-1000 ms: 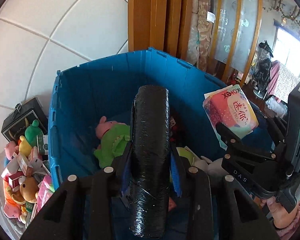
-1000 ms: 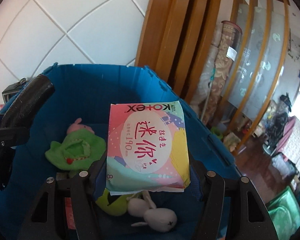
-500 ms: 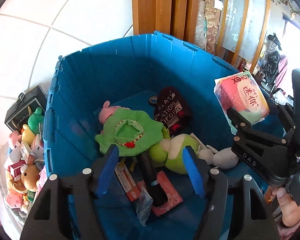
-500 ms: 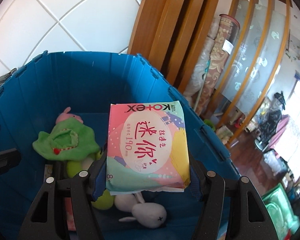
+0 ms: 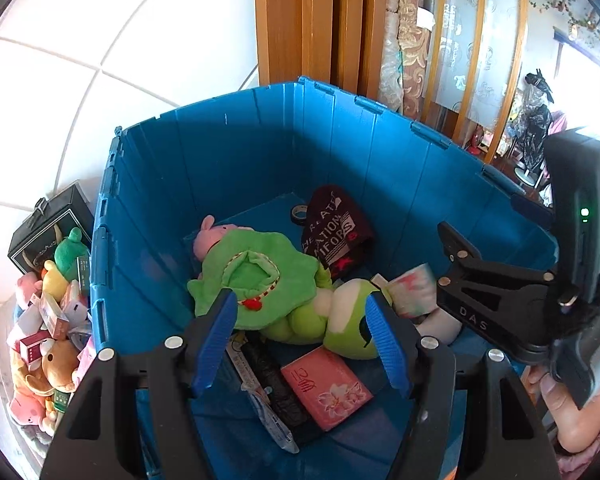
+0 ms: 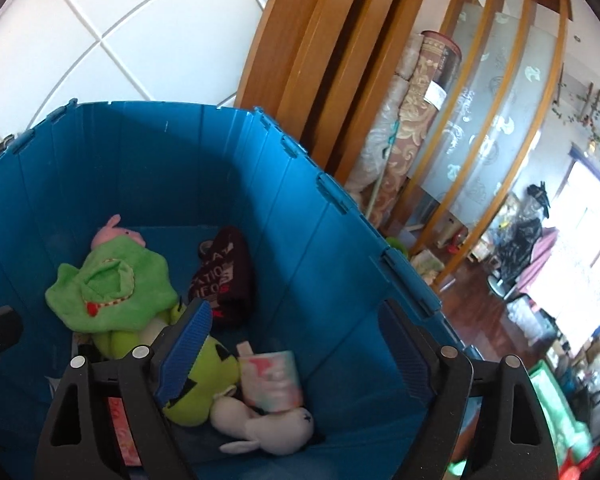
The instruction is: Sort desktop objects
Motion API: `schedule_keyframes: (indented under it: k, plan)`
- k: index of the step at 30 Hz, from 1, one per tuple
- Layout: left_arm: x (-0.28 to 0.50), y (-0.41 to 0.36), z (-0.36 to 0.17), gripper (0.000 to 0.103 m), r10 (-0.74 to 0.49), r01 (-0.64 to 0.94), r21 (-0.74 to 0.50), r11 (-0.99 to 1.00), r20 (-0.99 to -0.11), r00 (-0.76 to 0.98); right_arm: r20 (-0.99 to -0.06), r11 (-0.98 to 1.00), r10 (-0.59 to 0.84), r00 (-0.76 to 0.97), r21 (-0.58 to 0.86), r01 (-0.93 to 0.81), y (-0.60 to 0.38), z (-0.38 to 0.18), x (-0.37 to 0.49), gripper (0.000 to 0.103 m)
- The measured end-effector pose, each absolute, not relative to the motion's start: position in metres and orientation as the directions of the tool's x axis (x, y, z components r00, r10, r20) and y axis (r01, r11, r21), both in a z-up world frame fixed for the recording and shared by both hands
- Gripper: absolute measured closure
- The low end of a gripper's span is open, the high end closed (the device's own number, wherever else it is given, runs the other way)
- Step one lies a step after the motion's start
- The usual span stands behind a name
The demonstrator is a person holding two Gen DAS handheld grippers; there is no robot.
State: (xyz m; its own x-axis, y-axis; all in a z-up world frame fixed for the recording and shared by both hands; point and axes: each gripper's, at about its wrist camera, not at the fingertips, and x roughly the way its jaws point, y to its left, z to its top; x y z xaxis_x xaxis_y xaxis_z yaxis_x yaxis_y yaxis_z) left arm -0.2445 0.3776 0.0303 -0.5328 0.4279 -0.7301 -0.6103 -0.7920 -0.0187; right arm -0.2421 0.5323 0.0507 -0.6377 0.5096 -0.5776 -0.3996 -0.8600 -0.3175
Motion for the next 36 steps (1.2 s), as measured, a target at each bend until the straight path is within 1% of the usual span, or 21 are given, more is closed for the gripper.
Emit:
schedule_keyframes:
  k: [3, 7, 11, 12, 14, 15, 17, 20, 23, 26, 30, 36]
  plan:
    - [-0.239, 0.371, 0.034, 0.037, 0.454, -0.615, -0.041, -0.788, -0.714, -0.534, -0.576, -0.858, 0.513, -0.636, -0.311, -0.409, 0.535, 0.051, -0.242, 0.017]
    - [-0.227, 0.356, 0.045, 0.037, 0.487, -0.610, -0.061, -0.790, -0.666, -0.565, -0.572, -0.855, 0.517, -0.637, -0.309, -0.417, 0.535, 0.051, -0.240, 0.015]
    - [-0.213, 0.338, 0.058, 0.037, 0.495, -0.592, -0.050, -0.804, -0.608, -0.621, -0.574, -0.861, 0.505, -0.645, -0.288, -0.419, 0.535, 0.052, -0.238, 0.001]
    - [-0.209, 0.334, 0.060, 0.037, 0.493, -0.588, -0.038, -0.808, -0.591, -0.638, -0.589, -0.869, 0.491, -0.642, -0.272, -0.414, 0.536, 0.050, -0.239, 0.000]
    - [-0.201, 0.326, 0.066, 0.037, 0.487, -0.578, -0.008, -0.816, -0.549, -0.680, -0.588, -0.872, 0.482, -0.649, -0.253, -0.419, 0.536, 0.052, -0.236, 0.000]
    - [-0.198, 0.325, 0.068, 0.037, 0.474, -0.566, 0.008, -0.825, -0.535, -0.699, -0.594, -0.881, 0.462, -0.659, -0.224, -0.416, 0.536, 0.053, -0.234, 0.000]
    - [-0.195, 0.321, 0.073, 0.037, 0.473, -0.560, 0.014, -0.829, -0.517, -0.713, -0.595, -0.879, 0.466, -0.655, -0.224, -0.422, 0.531, 0.055, -0.229, 0.000]
    - [-0.200, 0.317, 0.079, 0.037, 0.474, -0.551, -0.008, -0.834, -0.521, -0.709, -0.589, -0.891, 0.449, -0.672, -0.233, -0.391, 0.520, 0.066, -0.221, 0.000]
    - [-0.204, 0.315, 0.081, 0.037, 0.464, -0.532, -0.036, -0.846, -0.544, -0.699, -0.606, -0.918, 0.392, -0.693, -0.203, -0.342, 0.511, 0.080, -0.210, 0.000]
    - [-0.204, 0.310, 0.082, 0.037, 0.484, -0.538, -0.067, -0.840, -0.542, -0.687, -0.623, -0.936, 0.345, -0.703, -0.167, -0.311, 0.505, 0.089, -0.200, 0.000]
    - [-0.199, 0.314, 0.082, 0.037, 0.453, -0.526, -0.026, -0.850, -0.546, -0.705, -0.619, -0.942, 0.325, -0.715, -0.149, -0.299, 0.498, 0.100, -0.190, 0.000]
    - [-0.194, 0.317, 0.083, 0.037, 0.459, -0.530, -0.034, -0.847, -0.551, -0.697, -0.605, -0.941, 0.332, -0.724, -0.160, -0.298, 0.492, 0.108, -0.186, 0.000]
